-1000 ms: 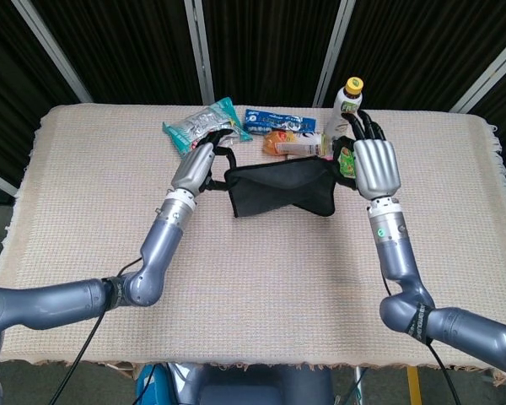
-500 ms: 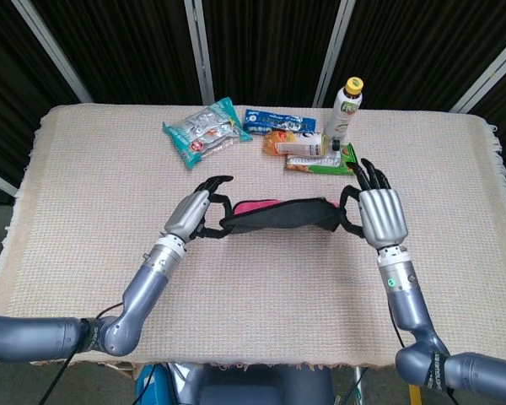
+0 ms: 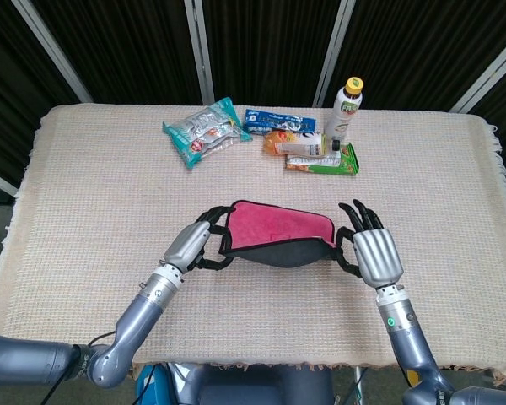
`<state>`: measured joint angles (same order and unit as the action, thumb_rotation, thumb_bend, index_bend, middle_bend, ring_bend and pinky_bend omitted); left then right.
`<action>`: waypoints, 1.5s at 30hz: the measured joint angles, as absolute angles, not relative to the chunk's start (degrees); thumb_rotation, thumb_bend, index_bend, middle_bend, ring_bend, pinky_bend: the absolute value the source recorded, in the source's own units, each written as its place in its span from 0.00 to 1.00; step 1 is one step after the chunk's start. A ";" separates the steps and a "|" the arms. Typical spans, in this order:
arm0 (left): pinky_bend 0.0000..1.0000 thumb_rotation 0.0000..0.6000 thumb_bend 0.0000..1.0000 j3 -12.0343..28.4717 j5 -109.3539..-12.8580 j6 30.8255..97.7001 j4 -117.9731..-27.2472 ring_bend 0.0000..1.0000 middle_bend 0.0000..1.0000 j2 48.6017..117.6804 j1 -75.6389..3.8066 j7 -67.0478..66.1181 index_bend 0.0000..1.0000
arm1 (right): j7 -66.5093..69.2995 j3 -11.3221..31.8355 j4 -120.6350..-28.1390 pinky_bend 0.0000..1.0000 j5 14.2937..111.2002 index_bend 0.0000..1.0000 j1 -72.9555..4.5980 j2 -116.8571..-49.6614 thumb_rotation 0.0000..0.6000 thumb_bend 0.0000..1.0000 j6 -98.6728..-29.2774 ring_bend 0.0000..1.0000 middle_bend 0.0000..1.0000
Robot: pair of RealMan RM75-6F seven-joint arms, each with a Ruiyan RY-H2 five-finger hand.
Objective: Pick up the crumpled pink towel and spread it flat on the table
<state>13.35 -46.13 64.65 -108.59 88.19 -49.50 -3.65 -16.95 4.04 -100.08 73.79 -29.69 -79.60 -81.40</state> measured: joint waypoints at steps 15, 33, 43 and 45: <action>0.03 1.00 0.43 11.34 -48.59 64.52 -111.95 0.00 0.08 87.91 -46.57 -6.08 0.65 | -15.68 2.01 -101.20 0.16 78.25 0.62 -25.32 -79.56 1.00 0.39 -81.72 0.07 0.17; 0.03 1.00 0.43 8.46 -48.66 59.49 -110.92 0.00 0.08 88.26 -44.26 -5.77 0.65 | -13.44 0.00 -98.00 0.16 81.88 0.62 -21.72 -83.20 1.00 0.39 -80.26 0.07 0.17; 0.03 1.00 0.42 7.11 -47.75 55.16 -108.41 0.00 0.06 88.22 -44.17 -5.67 0.62 | -9.82 -1.16 -95.08 0.16 82.72 0.62 -20.23 -84.65 1.00 0.39 -78.04 0.07 0.17; 0.03 1.00 0.39 6.81 -47.81 54.48 -107.74 0.00 0.05 88.50 -44.12 -5.64 0.61 | -9.24 -1.27 -94.50 0.16 82.86 0.62 -19.93 -84.94 1.00 0.39 -77.52 0.07 0.17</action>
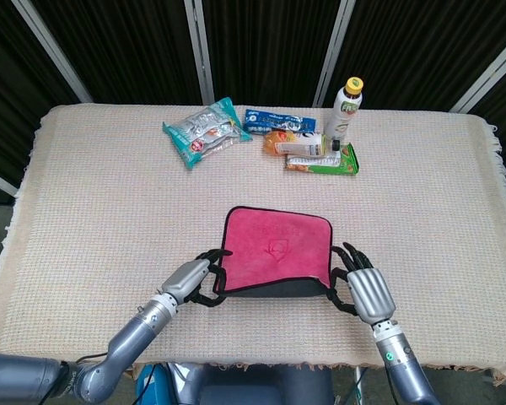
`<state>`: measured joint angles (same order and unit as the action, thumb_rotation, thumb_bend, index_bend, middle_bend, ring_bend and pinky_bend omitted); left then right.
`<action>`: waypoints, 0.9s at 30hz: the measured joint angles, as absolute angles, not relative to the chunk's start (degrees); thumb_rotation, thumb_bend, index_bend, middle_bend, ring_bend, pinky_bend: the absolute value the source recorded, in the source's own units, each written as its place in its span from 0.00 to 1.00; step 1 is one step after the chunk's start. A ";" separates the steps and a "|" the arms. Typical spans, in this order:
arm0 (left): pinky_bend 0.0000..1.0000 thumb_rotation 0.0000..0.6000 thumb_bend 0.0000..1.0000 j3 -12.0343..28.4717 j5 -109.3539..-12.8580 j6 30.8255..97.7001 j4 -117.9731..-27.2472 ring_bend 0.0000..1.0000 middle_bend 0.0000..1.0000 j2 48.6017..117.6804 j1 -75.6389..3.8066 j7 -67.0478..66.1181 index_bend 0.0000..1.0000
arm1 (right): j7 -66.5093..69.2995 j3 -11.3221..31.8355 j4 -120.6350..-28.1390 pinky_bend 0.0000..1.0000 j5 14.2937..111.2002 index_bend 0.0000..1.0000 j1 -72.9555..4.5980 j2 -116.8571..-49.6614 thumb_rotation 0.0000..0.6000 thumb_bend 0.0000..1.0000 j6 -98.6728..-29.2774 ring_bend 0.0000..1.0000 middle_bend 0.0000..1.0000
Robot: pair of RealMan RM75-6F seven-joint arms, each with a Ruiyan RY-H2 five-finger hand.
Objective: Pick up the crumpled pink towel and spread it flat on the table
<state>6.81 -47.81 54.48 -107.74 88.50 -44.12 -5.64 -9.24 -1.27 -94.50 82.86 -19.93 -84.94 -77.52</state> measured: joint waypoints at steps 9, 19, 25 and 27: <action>0.02 1.00 0.21 6.02 -47.43 49.66 -106.69 0.00 0.00 87.70 -44.83 -5.42 0.43 | -8.68 -1.93 -94.23 0.09 82.72 0.14 -19.67 -84.41 1.00 0.38 -74.53 0.00 0.01; 0.00 1.00 0.10 6.00 -48.27 43.68 -107.04 0.00 0.00 83.23 -45.55 -2.29 0.16 | -8.49 -2.24 -97.07 0.04 82.27 0.00 -19.19 -82.28 1.00 0.29 -72.61 0.00 0.00; 0.00 1.00 0.14 6.63 -51.12 43.35 -108.28 0.00 0.00 80.31 -44.19 0.57 0.14 | -8.03 -1.73 -98.49 0.04 82.86 0.00 -18.37 -80.96 1.00 0.29 -73.92 0.00 0.00; 0.00 1.00 0.15 6.67 -52.71 43.92 -108.58 0.00 0.00 79.16 -43.43 1.18 0.13 | -7.55 -1.63 -99.18 0.04 82.89 0.00 -18.03 -80.15 1.00 0.29 -74.18 0.00 0.00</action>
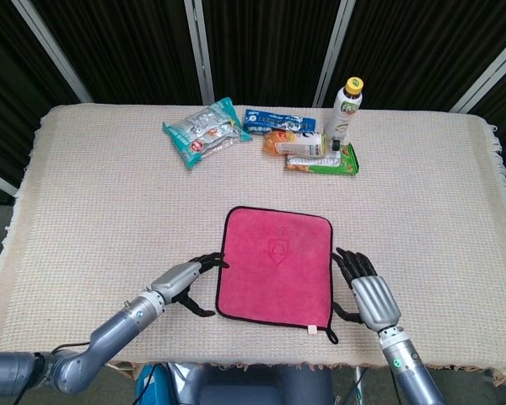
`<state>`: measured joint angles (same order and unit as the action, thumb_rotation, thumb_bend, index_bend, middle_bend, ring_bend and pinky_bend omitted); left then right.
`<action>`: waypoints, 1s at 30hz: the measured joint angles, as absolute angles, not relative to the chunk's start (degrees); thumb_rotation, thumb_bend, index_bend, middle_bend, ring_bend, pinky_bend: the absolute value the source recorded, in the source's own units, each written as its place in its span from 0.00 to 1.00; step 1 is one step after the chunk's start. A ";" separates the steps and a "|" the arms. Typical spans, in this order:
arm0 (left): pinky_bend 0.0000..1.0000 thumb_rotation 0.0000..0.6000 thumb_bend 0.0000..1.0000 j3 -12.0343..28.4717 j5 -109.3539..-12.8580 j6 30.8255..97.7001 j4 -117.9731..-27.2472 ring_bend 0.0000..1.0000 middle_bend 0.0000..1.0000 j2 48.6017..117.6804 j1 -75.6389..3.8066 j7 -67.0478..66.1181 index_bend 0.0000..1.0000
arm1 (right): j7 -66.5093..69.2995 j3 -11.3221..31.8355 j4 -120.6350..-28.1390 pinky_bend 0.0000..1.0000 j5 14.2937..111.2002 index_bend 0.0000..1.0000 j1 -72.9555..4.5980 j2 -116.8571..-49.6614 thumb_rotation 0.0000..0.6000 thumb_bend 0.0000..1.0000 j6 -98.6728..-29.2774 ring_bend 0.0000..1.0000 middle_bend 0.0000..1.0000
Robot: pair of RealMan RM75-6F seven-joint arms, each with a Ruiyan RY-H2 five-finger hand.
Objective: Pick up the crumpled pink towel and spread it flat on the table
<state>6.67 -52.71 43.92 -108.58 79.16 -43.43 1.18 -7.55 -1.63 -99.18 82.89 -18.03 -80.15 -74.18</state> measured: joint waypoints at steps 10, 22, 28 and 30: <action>0.00 1.00 0.10 5.21 -63.51 57.60 -109.01 0.00 0.00 74.90 -36.70 -0.60 0.09 | -8.99 0.41 -97.67 0.04 81.61 0.00 -15.92 -76.88 1.00 0.29 -77.81 0.00 0.00; 0.00 1.00 0.05 -1.52 -74.98 85.95 -101.05 0.00 0.00 71.41 -18.16 -8.45 0.03 | -8.98 2.75 -87.35 0.00 75.14 0.00 -11.44 -72.85 1.00 0.29 -80.68 0.00 0.00; 0.00 1.00 0.05 -3.22 -77.21 91.97 -94.68 0.00 0.00 70.60 -11.63 -5.22 0.02 | -5.45 3.62 -85.31 0.00 74.89 0.00 -7.95 -71.21 1.00 0.29 -85.29 0.00 0.00; 0.00 1.00 0.05 -4.04 -77.84 92.83 -92.93 0.00 0.00 70.22 -9.73 -3.73 0.02 | -3.71 3.74 -85.46 0.00 75.31 0.00 -6.49 -70.27 1.00 0.29 -87.27 0.00 0.00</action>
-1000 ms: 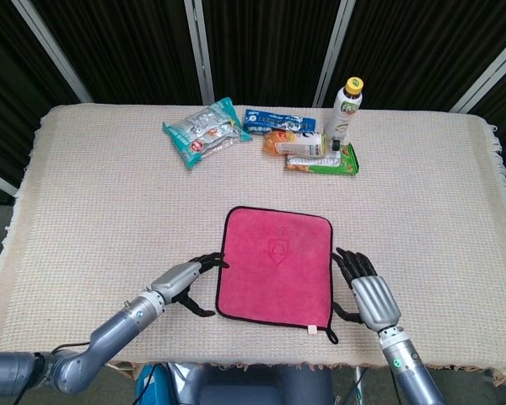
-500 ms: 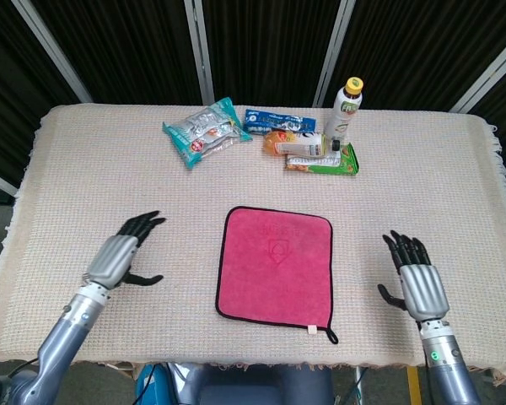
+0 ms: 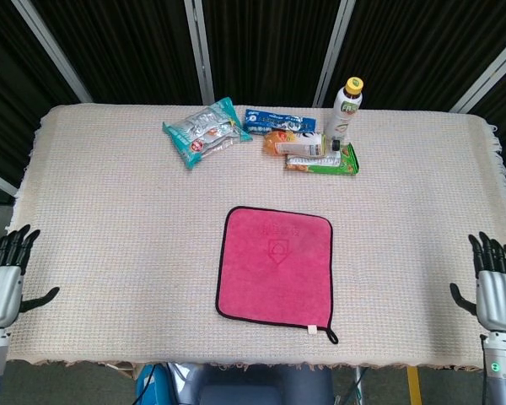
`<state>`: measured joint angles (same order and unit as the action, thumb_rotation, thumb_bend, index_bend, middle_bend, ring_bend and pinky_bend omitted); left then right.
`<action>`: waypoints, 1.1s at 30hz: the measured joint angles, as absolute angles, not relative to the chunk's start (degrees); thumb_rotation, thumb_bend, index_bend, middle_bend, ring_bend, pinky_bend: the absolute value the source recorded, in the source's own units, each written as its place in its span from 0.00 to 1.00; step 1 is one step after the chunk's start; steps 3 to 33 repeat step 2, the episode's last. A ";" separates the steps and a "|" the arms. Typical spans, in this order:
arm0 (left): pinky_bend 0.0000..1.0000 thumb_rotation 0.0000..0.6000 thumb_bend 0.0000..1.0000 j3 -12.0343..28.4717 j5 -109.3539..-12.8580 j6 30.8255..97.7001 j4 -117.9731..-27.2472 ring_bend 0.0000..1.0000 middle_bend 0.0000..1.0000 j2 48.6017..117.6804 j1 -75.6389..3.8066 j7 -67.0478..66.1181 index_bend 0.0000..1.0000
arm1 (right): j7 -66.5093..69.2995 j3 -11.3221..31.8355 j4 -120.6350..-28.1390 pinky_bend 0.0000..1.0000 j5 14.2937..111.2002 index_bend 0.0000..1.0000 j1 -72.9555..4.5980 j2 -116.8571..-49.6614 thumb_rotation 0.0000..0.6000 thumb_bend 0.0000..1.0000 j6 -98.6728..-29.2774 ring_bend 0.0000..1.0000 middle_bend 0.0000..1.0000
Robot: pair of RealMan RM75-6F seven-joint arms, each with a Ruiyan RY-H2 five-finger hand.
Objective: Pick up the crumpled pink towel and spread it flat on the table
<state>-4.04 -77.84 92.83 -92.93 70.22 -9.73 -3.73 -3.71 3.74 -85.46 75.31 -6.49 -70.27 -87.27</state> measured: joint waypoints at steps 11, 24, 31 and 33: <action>0.00 1.00 0.05 -4.68 -78.40 93.59 -91.96 0.00 0.00 69.74 -8.07 -2.25 0.02 | -2.43 3.66 -85.68 0.00 76.01 0.00 -5.22 -69.49 1.00 0.29 -88.87 0.00 0.00; 0.00 1.00 0.05 -4.68 -78.40 93.59 -91.96 0.00 0.00 69.74 -8.07 -2.25 0.02 | -2.43 3.66 -85.68 0.00 76.01 0.00 -5.22 -69.49 1.00 0.29 -88.87 0.00 0.00; 0.00 1.00 0.05 -4.68 -78.40 93.59 -91.96 0.00 0.00 69.74 -8.07 -2.25 0.02 | -2.43 3.66 -85.68 0.00 76.01 0.00 -5.22 -69.49 1.00 0.29 -88.87 0.00 0.00; 0.00 1.00 0.05 -4.68 -78.40 93.59 -91.96 0.00 0.00 69.74 -8.07 -2.25 0.02 | -2.43 3.66 -85.68 0.00 76.01 0.00 -5.22 -69.49 1.00 0.29 -88.87 0.00 0.00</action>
